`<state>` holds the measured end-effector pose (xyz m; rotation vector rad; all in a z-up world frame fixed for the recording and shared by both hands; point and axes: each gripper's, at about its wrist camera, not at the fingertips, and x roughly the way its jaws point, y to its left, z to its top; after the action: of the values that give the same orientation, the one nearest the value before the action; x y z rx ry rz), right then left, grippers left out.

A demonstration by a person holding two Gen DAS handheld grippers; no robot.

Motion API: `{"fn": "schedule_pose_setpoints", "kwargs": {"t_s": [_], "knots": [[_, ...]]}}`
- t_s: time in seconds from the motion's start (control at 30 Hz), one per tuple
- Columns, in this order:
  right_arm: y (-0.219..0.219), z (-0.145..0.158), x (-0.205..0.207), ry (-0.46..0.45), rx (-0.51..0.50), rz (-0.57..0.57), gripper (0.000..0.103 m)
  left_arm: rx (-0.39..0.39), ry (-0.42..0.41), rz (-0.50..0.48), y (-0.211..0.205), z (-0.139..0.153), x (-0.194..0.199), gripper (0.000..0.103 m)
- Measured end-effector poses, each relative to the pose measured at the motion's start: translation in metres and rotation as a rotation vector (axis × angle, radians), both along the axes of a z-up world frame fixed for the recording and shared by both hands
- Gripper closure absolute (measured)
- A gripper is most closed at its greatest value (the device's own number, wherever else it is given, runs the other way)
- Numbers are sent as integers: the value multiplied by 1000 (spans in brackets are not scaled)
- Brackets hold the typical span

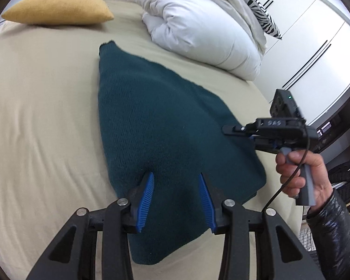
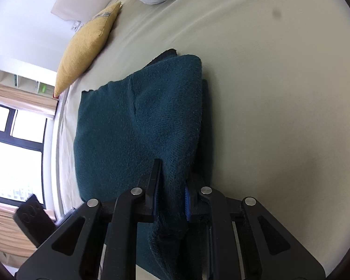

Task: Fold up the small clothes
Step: 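Fold the sweater over with the right gripper while the left gripper holds its corner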

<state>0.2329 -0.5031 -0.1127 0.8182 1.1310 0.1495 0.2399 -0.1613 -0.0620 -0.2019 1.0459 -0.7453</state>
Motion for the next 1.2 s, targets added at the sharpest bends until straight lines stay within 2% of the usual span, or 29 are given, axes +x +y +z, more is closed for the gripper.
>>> {"fn": "schedule_pose_setpoints", "kwargs": {"t_s": [0.27,0.4,0.53,0.67,0.73,0.8,0.97,1.13,1.2], "knots": [[-1,6,-51,-48,32,-19,84,41,7,-16,4,-10,-1,65],[16,5,-54,-43,-6,-13,86,70,7,-21,5,-15,-3,73],[17,6,-46,-50,-4,-34,87,72,22,-16,9,-15,-3,75],[29,13,-24,-52,-110,26,87,92,7,-14,8,-14,-6,75],[32,4,-16,-26,-126,42,87,95,6,-12,9,-16,-7,75],[30,-11,-12,-21,-76,29,88,104,-1,-14,9,-17,-8,76],[10,-12,-25,-83,46,-42,86,96,10,-8,12,-20,-5,84],[5,-1,-24,-109,31,-55,84,102,6,-2,12,-20,-6,86],[11,1,-19,-120,-3,-25,84,112,-3,-4,12,-21,-8,86]]}}
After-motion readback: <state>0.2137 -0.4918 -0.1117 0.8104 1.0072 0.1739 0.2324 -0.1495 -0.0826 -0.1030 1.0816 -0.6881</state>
